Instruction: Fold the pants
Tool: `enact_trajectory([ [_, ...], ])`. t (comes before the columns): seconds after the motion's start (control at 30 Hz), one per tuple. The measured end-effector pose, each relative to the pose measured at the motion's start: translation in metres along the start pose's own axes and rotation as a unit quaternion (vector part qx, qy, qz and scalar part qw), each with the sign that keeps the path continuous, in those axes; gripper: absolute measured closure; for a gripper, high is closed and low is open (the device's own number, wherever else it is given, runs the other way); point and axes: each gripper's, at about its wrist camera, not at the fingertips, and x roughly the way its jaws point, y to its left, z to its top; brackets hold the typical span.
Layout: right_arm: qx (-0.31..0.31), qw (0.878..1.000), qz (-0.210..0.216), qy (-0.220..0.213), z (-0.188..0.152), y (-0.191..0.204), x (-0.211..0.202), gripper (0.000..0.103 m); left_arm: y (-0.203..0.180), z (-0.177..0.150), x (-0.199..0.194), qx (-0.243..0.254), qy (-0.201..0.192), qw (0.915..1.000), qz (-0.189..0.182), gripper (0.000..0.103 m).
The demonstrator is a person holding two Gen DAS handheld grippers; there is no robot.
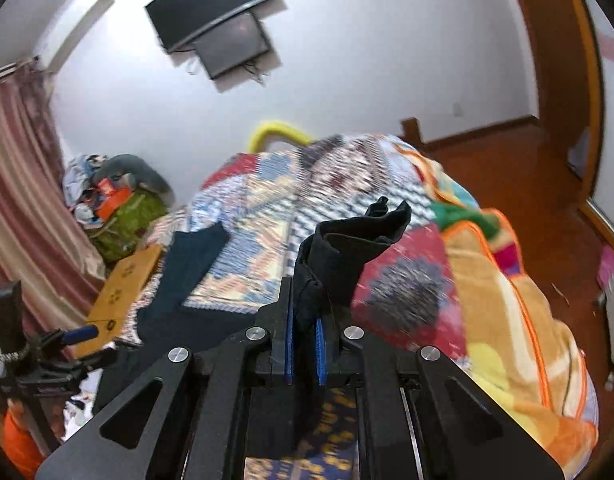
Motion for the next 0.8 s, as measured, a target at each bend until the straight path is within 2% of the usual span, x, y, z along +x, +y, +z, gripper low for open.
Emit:
enact_trajectory([
  [0.27,-0.031,0.997,0.067,0.01,0.021,0.063,0.017,0.096,0.041,-0.015,-0.031,-0.045,-0.031,0.9985,0.008,0.015],
  [0.4,-0.059,0.992,0.102,0.037,0.016,0.101,0.032,0.096,0.064,-0.027,-0.043,-0.068,-0.041,0.9967,0.018,0.015],
  [0.5,-0.085,0.985,0.125,0.081,-0.006,0.131,0.053,0.096,0.08,-0.038,-0.048,-0.087,-0.041,0.9951,0.024,0.015],
  [0.63,-0.117,0.966,0.151,0.174,-0.057,0.162,0.094,0.096,0.099,-0.051,-0.047,-0.112,-0.029,0.9929,0.026,0.015],
  [0.77,-0.177,0.944,0.14,0.239,-0.111,0.181,0.12,0.094,0.106,-0.061,-0.045,-0.117,-0.017,0.9925,0.03,0.015],
  [0.8,-0.189,0.939,0.135,0.252,-0.121,0.183,0.124,0.091,0.107,-0.062,-0.044,-0.117,-0.016,0.9925,0.032,0.015],
])
